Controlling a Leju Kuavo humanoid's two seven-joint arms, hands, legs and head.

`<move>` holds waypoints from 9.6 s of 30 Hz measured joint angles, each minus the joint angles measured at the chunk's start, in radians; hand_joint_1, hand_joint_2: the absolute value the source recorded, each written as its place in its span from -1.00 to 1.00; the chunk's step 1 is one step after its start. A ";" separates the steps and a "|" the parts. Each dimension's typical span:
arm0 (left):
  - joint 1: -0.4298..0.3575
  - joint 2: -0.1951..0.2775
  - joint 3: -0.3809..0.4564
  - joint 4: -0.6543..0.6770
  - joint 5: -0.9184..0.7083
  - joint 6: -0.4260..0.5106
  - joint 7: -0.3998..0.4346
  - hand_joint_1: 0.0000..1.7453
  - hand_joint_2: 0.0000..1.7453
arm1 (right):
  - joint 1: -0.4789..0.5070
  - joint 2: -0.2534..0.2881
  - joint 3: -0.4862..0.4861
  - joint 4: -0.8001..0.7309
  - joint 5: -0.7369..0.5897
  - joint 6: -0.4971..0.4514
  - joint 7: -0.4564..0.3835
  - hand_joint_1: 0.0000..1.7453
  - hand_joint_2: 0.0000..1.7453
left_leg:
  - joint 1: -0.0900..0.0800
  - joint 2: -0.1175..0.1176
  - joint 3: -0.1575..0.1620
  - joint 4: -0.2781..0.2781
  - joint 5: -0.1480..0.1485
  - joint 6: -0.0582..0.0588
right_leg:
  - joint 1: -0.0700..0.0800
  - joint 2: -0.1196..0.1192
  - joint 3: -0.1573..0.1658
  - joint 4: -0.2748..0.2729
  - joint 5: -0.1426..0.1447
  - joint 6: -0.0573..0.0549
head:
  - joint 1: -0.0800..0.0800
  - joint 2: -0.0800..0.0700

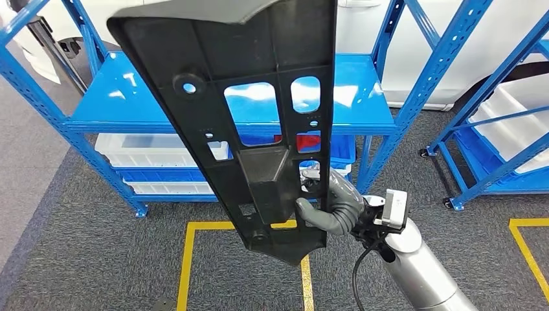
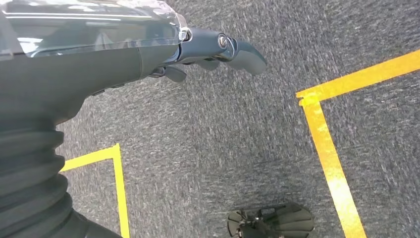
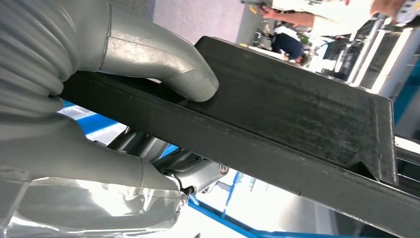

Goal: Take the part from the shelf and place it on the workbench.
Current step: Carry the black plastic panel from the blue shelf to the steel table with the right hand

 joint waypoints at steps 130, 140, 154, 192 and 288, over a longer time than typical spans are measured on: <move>0.015 -0.015 -0.006 0.001 -0.046 0.027 0.017 -1.00 1.00 | 0.255 -0.041 -0.117 -0.127 -0.043 0.014 -0.037 0.94 1.00 | 0.008 0.024 0.005 0.142 -0.158 -0.040 | 0.000 -0.006 -0.045 -0.041 0.065 -0.038 | 0.000 0.000; -0.010 -0.012 -0.032 0.001 -0.066 0.021 0.029 -1.00 1.00 | 0.354 -0.041 -0.178 -0.208 -0.021 0.012 -0.041 0.94 1.00 | 0.010 -0.053 0.068 -0.010 -0.064 -0.024 | -0.002 0.110 -0.062 -0.018 0.065 -0.010 | 0.000 0.000; -0.025 -0.003 -0.046 0.001 -0.072 0.008 0.022 -1.00 1.00 | 0.460 -0.055 -0.268 -0.270 -0.021 0.011 -0.059 0.94 1.00 | 0.001 0.079 0.089 -0.025 -0.071 -0.017 | 0.005 -0.050 -0.056 -0.025 0.060 -0.004 | 0.000 0.000; 0.001 0.056 -0.038 0.000 -0.046 0.031 -0.002 -1.00 1.00 | 0.410 0.004 -0.326 -0.244 -0.014 0.029 -0.113 0.94 1.00 | 0.001 0.069 0.082 0.018 -0.116 -0.039 | 0.002 -0.015 -0.053 -0.033 0.058 -0.034 | 0.000 0.000; 0.048 0.037 0.031 0.000 0.022 0.059 0.048 -1.00 1.00 | 0.403 0.091 -0.338 -0.253 0.008 0.028 -0.040 0.94 1.00 | 0.006 0.009 -0.048 0.259 -0.210 -0.043 | 0.001 0.028 -0.025 -0.049 0.042 -0.041 | 0.000 0.000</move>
